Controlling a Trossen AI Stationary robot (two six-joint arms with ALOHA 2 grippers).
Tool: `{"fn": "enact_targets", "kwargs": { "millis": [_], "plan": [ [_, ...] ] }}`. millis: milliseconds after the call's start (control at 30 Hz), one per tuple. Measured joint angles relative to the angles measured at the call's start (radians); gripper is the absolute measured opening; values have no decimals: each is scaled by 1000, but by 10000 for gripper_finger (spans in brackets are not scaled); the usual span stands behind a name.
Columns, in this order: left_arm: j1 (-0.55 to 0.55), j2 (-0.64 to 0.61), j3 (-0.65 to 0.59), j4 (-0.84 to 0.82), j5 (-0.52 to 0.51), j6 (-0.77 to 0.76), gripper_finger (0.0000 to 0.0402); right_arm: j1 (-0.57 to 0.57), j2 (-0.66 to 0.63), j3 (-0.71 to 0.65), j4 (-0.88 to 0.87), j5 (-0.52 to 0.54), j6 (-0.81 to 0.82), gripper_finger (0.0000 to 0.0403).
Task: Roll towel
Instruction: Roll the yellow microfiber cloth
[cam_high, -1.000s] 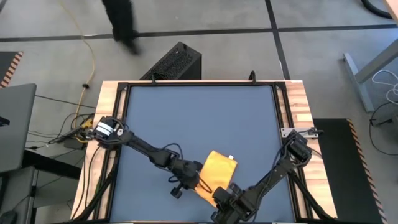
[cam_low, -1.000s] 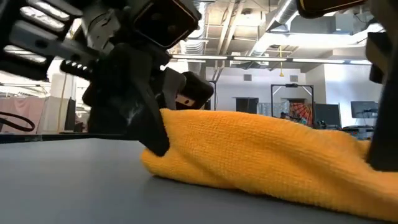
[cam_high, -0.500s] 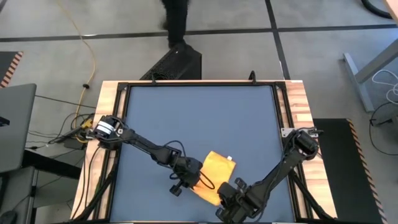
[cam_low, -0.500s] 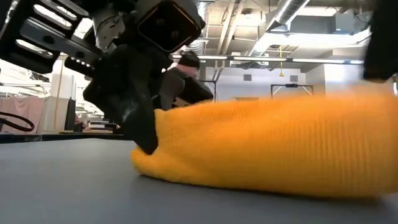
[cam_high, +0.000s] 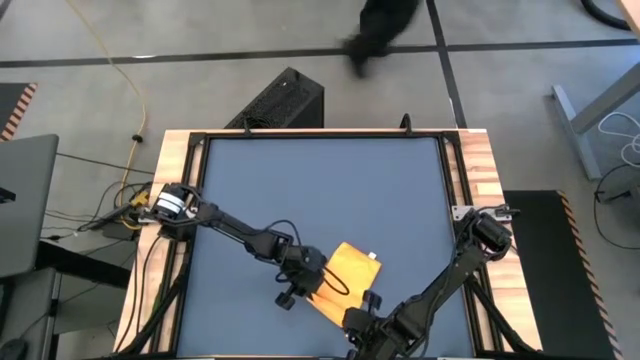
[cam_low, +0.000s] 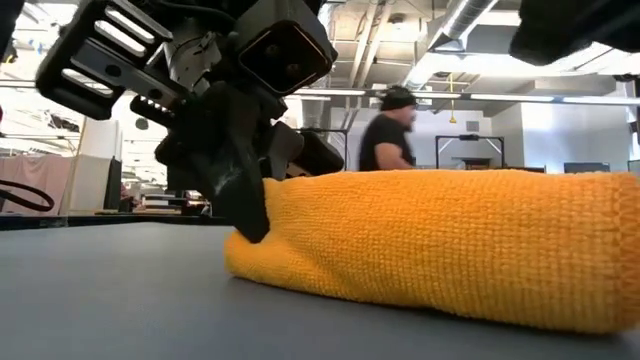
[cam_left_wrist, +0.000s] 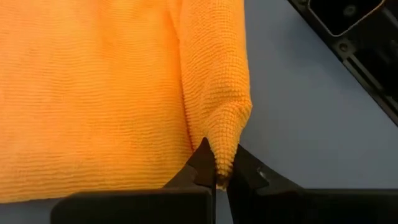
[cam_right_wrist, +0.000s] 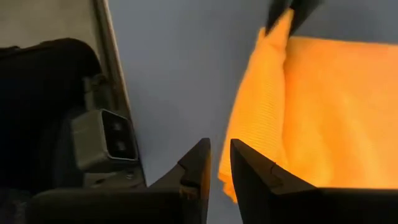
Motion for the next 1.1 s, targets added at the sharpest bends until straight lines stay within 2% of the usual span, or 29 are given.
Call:
{"fn": "enact_targets", "kwargs": {
  "millis": [100, 300, 433, 533, 833, 967, 1100],
  "plan": [
    [11, 0, 0, -7, 0, -11, 0, -10, 0, -15, -3, 12, -3, 88],
    [25, 0, 0, -27, -1, -38, 0, -31, 1, -140, 126, 21, 3, 88],
    [28, 0, 1, -46, -2, -30, 2, -36, 1, -171, 153, 39, 7, 88],
    [27, 0, 2, -50, -5, -26, 21, -44, 1, -199, 150, 38, 44, 88],
    [43, -50, 1, -131, -36, 27, 121, -44, 1, -253, 155, 41, 173, 87],
    [54, -85, 1, -235, -69, 42, 140, -49, -1, -278, 160, 44, 277, 87],
    [48, -108, -5, -306, -50, 91, 142, -47, -1, -280, 159, 47, 322, 87]
  ]
}}
